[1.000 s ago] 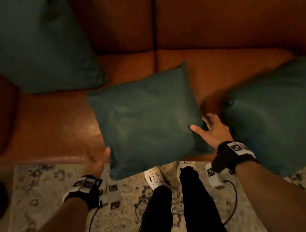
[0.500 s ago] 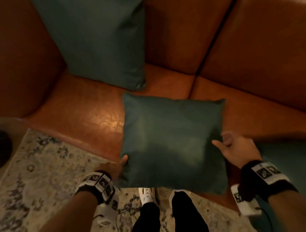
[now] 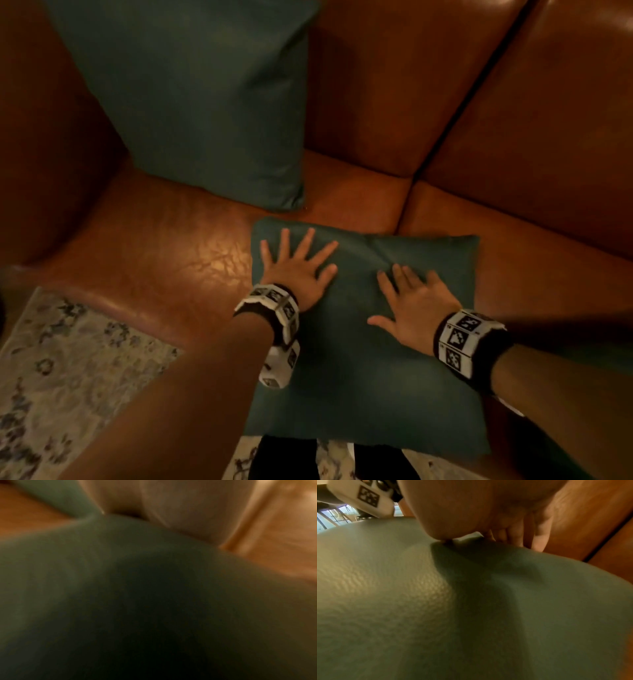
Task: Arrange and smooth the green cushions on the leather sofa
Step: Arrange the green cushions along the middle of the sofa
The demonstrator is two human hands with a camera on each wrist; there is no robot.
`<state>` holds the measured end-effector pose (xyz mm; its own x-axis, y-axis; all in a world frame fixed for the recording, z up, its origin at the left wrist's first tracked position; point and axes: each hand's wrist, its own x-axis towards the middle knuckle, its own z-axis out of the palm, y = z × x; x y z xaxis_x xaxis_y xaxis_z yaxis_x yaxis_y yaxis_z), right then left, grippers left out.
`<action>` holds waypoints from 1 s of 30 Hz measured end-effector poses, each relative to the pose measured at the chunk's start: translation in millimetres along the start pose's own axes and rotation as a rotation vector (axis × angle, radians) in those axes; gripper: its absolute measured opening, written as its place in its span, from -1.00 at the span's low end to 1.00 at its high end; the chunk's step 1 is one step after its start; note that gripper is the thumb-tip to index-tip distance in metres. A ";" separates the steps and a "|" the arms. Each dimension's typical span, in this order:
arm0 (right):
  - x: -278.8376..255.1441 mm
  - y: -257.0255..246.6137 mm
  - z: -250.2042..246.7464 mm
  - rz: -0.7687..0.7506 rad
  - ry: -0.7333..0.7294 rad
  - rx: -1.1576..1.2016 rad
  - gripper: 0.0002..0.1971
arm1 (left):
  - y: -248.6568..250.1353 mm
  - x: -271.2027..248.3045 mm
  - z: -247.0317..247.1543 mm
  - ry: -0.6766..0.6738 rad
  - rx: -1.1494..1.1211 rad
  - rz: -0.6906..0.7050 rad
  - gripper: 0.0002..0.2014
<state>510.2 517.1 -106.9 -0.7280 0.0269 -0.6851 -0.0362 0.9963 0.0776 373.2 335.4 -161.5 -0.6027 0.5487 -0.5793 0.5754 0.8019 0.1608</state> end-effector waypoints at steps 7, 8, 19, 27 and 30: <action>26.9 -17.0 -17.6 0.032 -0.109 0.004 -0.06 | -111.4 41.4 27.4 -0.143 -0.299 -0.593 -0.27; 26.1 -16.0 -17.9 0.044 -0.134 0.005 -0.09 | -113.8 37.3 21.7 -0.113 -0.355 -0.701 -0.29; 23.9 -9.2 -17.8 0.062 -0.181 0.028 0.16 | 10.3 -22.6 9.3 0.060 0.024 0.268 -0.36; 19.1 7.3 -33.2 -0.029 0.012 0.098 0.00 | -68.5 -80.1 11.4 -0.038 -0.428 -0.574 -0.34; 16.7 -2.6 -32.4 -0.087 -0.021 0.032 0.11 | -7.9 -107.1 6.9 0.200 -0.333 -0.331 -0.36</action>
<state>475.9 512.3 -95.1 -0.7085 -0.0587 -0.7033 -0.0764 0.9971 -0.0063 437.0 268.7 -106.3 -0.8356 0.2613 -0.4832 0.1482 0.9542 0.2597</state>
